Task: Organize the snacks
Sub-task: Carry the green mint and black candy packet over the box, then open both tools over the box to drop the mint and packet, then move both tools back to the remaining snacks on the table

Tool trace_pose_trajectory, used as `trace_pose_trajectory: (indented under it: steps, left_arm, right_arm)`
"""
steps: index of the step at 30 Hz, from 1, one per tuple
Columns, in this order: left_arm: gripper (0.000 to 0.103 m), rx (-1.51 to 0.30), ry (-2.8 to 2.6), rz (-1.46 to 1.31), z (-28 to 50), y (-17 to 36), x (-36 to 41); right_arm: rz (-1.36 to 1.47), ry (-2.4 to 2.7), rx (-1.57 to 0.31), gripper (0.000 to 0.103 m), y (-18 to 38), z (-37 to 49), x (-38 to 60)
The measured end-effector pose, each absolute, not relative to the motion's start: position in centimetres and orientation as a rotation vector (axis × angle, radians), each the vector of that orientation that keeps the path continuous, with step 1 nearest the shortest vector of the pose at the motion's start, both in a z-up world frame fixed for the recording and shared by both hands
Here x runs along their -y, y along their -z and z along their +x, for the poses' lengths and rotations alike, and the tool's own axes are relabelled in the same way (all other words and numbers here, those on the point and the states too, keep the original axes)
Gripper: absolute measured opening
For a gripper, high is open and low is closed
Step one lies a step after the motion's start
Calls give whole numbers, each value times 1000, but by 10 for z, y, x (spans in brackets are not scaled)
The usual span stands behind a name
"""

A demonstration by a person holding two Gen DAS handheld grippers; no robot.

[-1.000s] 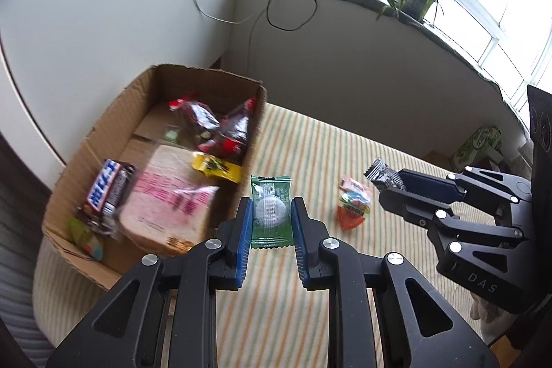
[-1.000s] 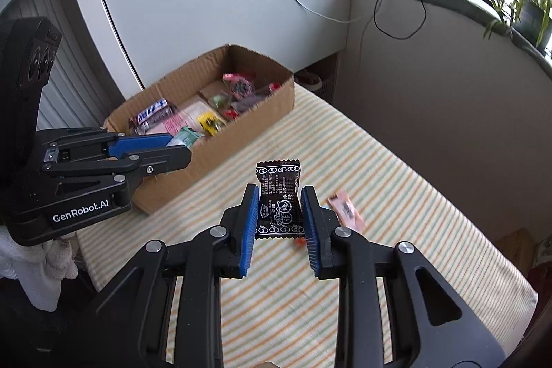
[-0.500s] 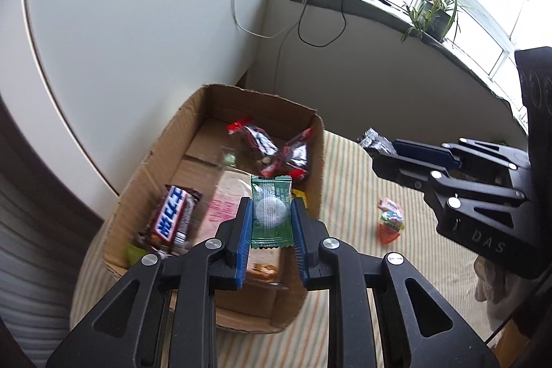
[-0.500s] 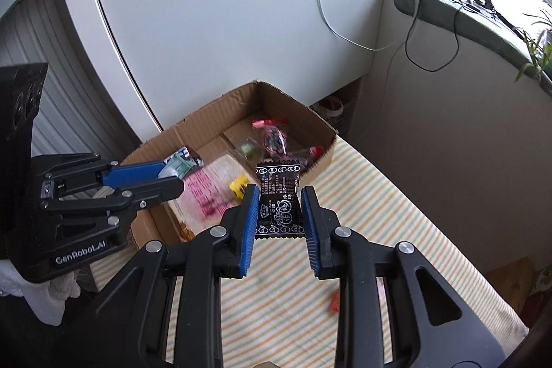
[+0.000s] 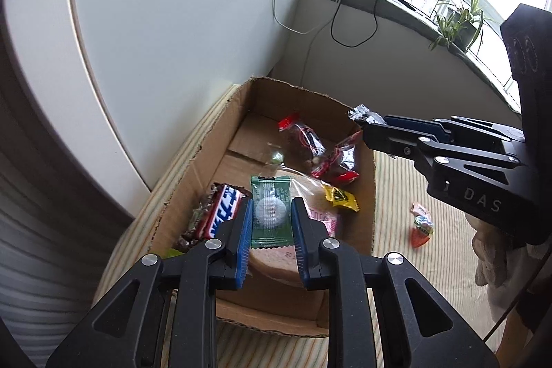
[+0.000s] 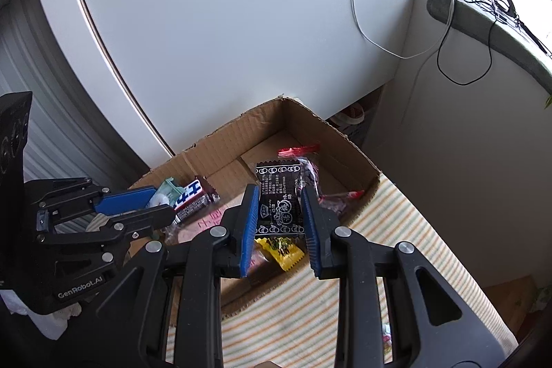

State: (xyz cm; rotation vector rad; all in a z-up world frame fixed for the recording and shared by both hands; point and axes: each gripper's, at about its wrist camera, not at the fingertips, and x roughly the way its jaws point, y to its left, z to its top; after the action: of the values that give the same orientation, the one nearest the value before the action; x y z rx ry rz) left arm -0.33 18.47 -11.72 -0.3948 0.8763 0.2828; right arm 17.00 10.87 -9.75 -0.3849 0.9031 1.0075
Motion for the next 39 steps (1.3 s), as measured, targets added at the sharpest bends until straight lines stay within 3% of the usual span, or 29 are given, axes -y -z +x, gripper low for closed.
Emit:
trace_pose_trajectory:
  steps: [11, 13, 15, 17, 39]
  left_arm:
    - [21, -880, -294, -420, -7, 118, -197]
    - [21, -881, -294, -414, -8, 117, -198]
    - [21, -878, -296, -404, -8, 116, -197]
    - [21, -875, -296, -400, -8, 115, -196]
    - [25, -853, -279, -416, -14, 106, -197]
  right_arm:
    - [-331, -1021, -964, 27, 102, 176, -129]
    - [-333, -1015, -966, 36, 101, 176, -130]
    - [-330, -1008, -953, 51, 98, 175, -128]
    - [-320, -1005, -943, 54, 95, 175, -125]
    - [-196, -777, -989, 54, 96, 213, -10]
